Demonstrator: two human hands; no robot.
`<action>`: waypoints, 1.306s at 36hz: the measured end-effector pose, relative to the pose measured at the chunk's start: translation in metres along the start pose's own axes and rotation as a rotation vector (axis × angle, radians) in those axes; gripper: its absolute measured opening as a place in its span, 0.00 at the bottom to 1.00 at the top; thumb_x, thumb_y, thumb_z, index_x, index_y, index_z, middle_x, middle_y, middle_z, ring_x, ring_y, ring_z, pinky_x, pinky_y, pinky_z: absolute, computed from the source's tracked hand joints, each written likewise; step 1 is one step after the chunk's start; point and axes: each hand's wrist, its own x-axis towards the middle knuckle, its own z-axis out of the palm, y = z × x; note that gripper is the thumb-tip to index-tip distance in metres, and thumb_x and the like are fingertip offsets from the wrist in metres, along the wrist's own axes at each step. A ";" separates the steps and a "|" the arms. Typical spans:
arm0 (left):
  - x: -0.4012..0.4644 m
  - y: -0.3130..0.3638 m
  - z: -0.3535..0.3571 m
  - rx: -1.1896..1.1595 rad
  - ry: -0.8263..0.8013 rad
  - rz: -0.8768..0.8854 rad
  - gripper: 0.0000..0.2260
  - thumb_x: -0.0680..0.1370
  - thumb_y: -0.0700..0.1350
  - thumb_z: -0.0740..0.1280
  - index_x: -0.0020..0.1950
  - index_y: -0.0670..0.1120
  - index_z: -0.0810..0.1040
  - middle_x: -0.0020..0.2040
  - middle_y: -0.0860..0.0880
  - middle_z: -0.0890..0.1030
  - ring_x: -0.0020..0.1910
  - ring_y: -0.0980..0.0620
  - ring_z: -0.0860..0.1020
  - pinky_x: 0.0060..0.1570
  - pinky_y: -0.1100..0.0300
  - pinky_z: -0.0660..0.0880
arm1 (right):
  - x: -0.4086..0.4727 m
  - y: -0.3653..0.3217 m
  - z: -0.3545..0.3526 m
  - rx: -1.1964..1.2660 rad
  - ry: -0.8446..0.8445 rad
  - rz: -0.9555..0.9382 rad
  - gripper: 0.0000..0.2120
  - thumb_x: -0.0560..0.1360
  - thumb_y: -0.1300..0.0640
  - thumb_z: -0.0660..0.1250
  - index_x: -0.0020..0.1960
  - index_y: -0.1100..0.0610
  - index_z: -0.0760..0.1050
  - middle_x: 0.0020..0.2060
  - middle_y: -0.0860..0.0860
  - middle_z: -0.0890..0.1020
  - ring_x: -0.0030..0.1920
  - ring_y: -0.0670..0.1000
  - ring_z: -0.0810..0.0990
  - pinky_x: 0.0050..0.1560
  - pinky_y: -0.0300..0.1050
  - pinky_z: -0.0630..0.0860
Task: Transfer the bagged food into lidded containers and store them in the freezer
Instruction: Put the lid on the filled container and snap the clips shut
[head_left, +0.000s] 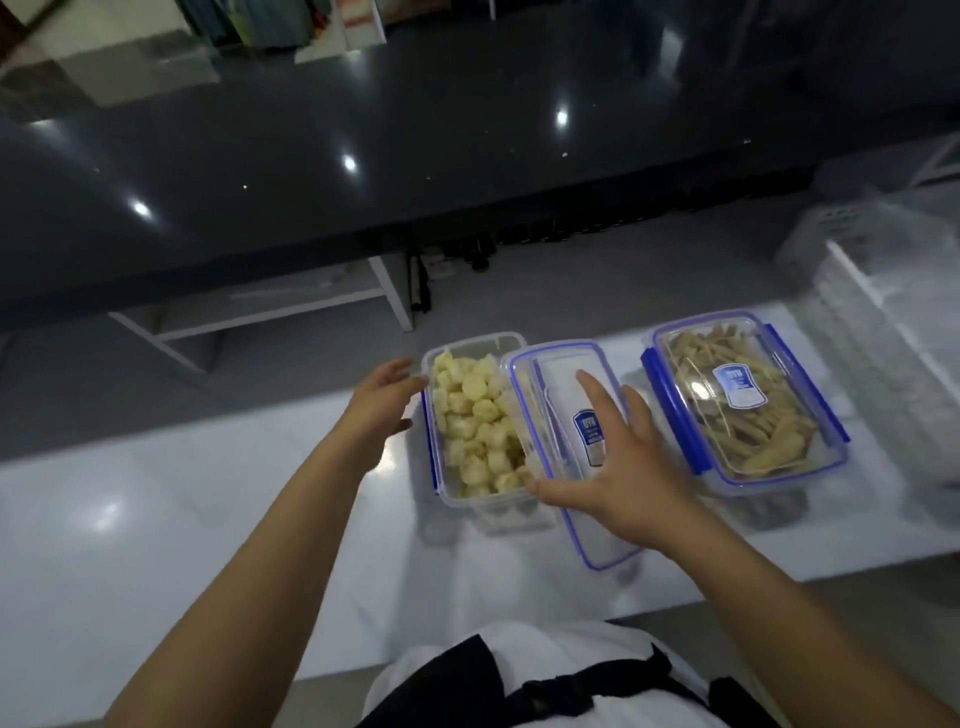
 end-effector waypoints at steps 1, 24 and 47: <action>0.009 -0.002 0.000 0.000 -0.042 -0.020 0.22 0.80 0.45 0.69 0.74 0.51 0.71 0.66 0.50 0.77 0.62 0.48 0.76 0.59 0.50 0.77 | -0.003 0.001 0.003 -0.027 0.009 0.018 0.60 0.52 0.21 0.67 0.71 0.25 0.32 0.79 0.41 0.38 0.80 0.58 0.51 0.70 0.62 0.65; -0.030 -0.082 -0.003 -0.425 -0.373 -0.137 0.27 0.78 0.31 0.66 0.71 0.56 0.69 0.59 0.46 0.82 0.53 0.43 0.84 0.43 0.51 0.84 | -0.036 -0.031 0.078 -0.507 0.044 0.249 0.60 0.52 0.20 0.58 0.73 0.31 0.28 0.79 0.50 0.34 0.79 0.63 0.45 0.74 0.64 0.54; -0.033 -0.090 0.000 -0.544 -0.356 -0.087 0.23 0.77 0.37 0.72 0.68 0.52 0.72 0.54 0.46 0.86 0.51 0.42 0.86 0.39 0.52 0.83 | -0.028 -0.027 0.068 -0.552 0.038 0.197 0.60 0.57 0.19 0.65 0.74 0.31 0.28 0.79 0.49 0.34 0.79 0.63 0.45 0.75 0.66 0.55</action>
